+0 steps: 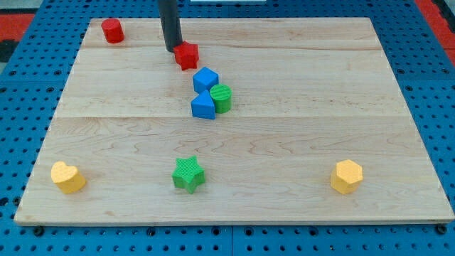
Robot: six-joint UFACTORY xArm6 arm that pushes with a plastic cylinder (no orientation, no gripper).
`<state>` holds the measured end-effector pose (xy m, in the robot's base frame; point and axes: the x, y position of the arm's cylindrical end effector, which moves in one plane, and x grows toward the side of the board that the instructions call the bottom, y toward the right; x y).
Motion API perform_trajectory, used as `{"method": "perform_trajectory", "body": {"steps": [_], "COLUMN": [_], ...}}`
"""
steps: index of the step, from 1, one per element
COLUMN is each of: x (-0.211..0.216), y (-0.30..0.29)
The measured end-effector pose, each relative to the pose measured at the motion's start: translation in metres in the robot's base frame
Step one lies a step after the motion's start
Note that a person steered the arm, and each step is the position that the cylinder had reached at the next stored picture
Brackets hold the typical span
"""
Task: Place the green star left below the triangle
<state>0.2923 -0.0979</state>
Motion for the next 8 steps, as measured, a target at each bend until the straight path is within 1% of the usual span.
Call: {"method": "perform_trajectory", "body": {"steps": [2, 3, 5, 6, 7, 8], "x": [0.060, 0.084, 0.247, 0.306, 0.326, 0.307], "y": [0.005, -0.041, -0.044, -0.019, 0.017, 0.041]}}
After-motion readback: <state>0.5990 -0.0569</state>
